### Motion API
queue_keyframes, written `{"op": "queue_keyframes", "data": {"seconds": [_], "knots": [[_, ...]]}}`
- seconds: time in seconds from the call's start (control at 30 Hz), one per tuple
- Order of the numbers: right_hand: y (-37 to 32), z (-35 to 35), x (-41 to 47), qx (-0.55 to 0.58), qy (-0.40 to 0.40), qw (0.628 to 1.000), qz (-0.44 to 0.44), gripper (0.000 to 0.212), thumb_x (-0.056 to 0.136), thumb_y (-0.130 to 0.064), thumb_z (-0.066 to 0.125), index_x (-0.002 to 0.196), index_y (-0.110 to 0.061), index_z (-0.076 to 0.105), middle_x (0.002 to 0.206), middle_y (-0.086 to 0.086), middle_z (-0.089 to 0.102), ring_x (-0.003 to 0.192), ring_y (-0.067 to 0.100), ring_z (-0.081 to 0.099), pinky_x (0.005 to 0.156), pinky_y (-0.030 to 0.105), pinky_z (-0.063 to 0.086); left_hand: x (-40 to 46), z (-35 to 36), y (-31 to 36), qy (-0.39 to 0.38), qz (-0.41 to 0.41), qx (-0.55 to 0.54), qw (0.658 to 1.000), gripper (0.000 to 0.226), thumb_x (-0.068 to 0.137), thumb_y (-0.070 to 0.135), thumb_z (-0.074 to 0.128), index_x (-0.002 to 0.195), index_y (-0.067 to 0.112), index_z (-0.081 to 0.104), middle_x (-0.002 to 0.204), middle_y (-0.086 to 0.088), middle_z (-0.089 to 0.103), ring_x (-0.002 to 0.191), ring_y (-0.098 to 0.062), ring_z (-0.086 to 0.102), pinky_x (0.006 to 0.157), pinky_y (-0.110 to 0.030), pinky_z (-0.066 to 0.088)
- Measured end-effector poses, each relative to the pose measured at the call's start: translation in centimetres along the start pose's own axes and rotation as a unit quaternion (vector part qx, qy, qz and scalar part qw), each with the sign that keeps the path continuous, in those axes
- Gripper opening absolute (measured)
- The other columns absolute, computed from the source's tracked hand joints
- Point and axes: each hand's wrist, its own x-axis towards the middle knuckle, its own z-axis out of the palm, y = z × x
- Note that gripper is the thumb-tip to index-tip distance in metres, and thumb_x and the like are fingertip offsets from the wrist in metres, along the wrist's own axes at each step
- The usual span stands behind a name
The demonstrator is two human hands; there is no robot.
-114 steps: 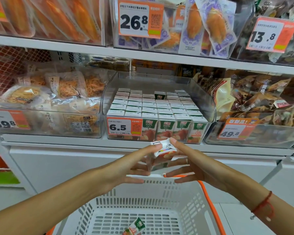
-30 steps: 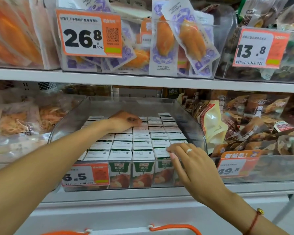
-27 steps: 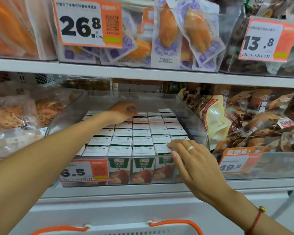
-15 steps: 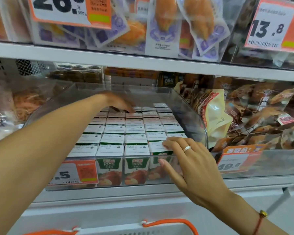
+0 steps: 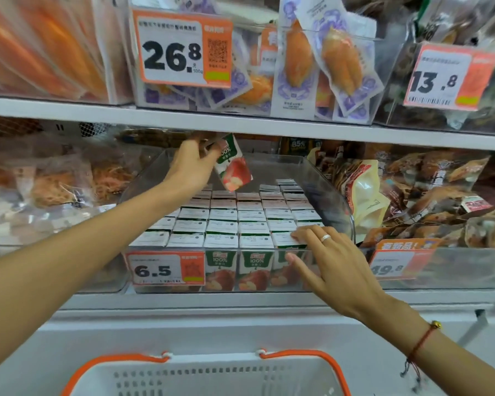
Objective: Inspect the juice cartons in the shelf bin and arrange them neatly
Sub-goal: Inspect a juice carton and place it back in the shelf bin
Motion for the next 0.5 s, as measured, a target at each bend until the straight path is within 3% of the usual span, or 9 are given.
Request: {"op": "queue_keyframes", "data": {"seconds": [0.1, 0.2, 0.27, 0.37, 0.47, 0.5], "knots": [[-1.4, -1.6, -0.4, 0.047, 0.029, 0.998, 0.022, 0.048, 0.095, -0.051, 0.043, 0.124, -0.017, 0.060, 0.128, 0.000, 0.059, 0.126, 0.018, 0.046, 0.103, 0.031, 0.036, -5.3, -2.2, 0.9, -0.009, -0.058, -0.046, 0.997, 0.037, 0.099, 0.031, 0.053, 0.129, 0.009, 0.055, 0.115, -0.007, 0.064, 0.096, -0.013, 0.060, 0.085, -0.031, 0.052], [-4.7, -3.4, -1.8, 0.225, 0.064, 0.970, 0.061, 0.050, 0.089, -0.061, 0.039, 0.117, -0.027, 0.062, 0.118, -0.009, 0.064, 0.113, 0.001, 0.053, 0.090, 0.018, 0.042, -11.6, -3.8, 1.6, -0.044, -0.132, -0.076, 0.987, 0.037, 0.092, 0.039, 0.059, 0.124, 0.020, 0.061, 0.117, 0.001, 0.064, 0.104, -0.008, 0.059, 0.085, -0.027, 0.049], [-7.4, -4.2, -2.8, 0.409, -0.022, 0.905, 0.112, 0.050, 0.086, -0.066, 0.040, 0.108, -0.029, 0.065, 0.103, -0.012, 0.069, 0.098, -0.002, 0.062, 0.083, 0.017, 0.049, -15.7, -4.3, 1.8, -0.073, -0.183, -0.112, 0.974, 0.025, 0.086, 0.043, 0.063, 0.107, 0.031, 0.067, 0.115, 0.001, 0.068, 0.111, -0.015, 0.060, 0.097, -0.038, 0.049], [-10.1, -4.4, -4.6, 0.534, -0.163, 0.813, 0.164, 0.052, 0.080, -0.066, 0.044, 0.104, -0.027, 0.069, 0.100, -0.011, 0.072, 0.095, 0.003, 0.066, 0.084, 0.027, 0.054, -20.3, -4.8, 2.3, -0.108, -0.242, -0.148, 0.953, 0.027, 0.078, 0.048, 0.065, 0.101, 0.033, 0.068, 0.111, 0.003, 0.071, 0.108, -0.011, 0.063, 0.099, -0.042, 0.051], [-11.5, -4.3, -5.9, 0.556, -0.224, 0.783, 0.168, 0.038, 0.089, -0.050, 0.054, 0.108, -0.021, 0.071, 0.103, -0.003, 0.073, 0.096, 0.008, 0.067, 0.087, 0.029, 0.054, -22.7, -4.9, 2.0, -0.128, -0.265, -0.141, 0.945, 0.043, 0.072, 0.055, 0.063, 0.109, 0.033, 0.066, 0.110, 0.004, 0.072, 0.104, -0.011, 0.066, 0.094, -0.038, 0.054], [-11.6, -4.2, -6.2, 0.557, -0.224, 0.781, 0.171, 0.034, 0.092, -0.043, 0.056, 0.108, -0.017, 0.071, 0.103, 0.002, 0.073, 0.094, 0.011, 0.066, 0.091, 0.032, 0.053, -23.1, -4.9, 1.8, -0.134, -0.275, -0.160, 0.938, 0.043, 0.074, 0.053, 0.063, 0.111, 0.030, 0.067, 0.106, 0.004, 0.074, 0.100, -0.011, 0.069, 0.087, -0.031, 0.057]]}}
